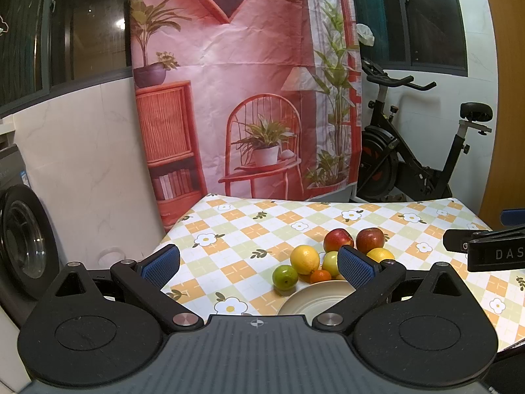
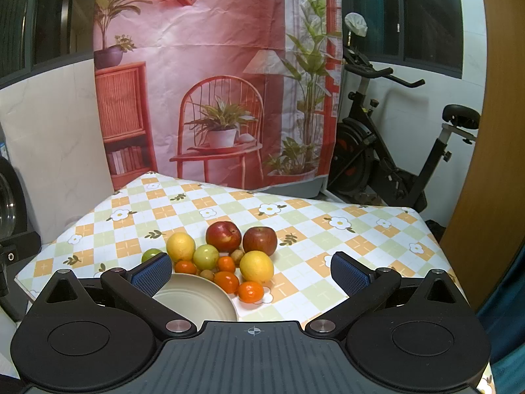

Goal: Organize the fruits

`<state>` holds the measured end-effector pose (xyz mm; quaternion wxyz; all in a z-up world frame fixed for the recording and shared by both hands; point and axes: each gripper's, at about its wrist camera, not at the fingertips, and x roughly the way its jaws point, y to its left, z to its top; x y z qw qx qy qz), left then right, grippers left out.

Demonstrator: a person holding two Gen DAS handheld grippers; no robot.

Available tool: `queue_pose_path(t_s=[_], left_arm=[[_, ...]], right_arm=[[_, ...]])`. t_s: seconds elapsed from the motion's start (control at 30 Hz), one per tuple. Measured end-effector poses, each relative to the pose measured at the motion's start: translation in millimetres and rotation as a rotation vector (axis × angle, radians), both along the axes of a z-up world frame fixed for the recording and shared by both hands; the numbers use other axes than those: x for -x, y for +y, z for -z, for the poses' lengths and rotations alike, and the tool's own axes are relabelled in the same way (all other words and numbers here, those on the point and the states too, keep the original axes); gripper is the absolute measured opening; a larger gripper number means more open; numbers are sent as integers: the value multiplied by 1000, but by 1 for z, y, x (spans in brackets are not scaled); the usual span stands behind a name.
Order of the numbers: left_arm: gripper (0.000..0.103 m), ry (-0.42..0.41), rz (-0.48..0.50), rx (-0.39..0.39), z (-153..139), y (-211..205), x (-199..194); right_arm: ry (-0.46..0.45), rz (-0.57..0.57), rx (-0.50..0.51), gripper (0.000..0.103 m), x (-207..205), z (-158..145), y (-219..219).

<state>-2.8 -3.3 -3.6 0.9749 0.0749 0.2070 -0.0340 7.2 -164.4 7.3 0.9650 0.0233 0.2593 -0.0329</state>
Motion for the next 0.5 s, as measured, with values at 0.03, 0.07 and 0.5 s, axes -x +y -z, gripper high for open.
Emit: queue_pose_path(t_s=[0.03,0.07,0.5], left_arm=[[103,1,0,1,0,0,0],[103,1,0,1,0,-1,0],[103,61,-18,70,10,18,-24]], right_arm=[[0,0,0,103,0,0,0],[0,0,0,103,0,0,0],[-50,-69,-4,103,-9,8,-7]])
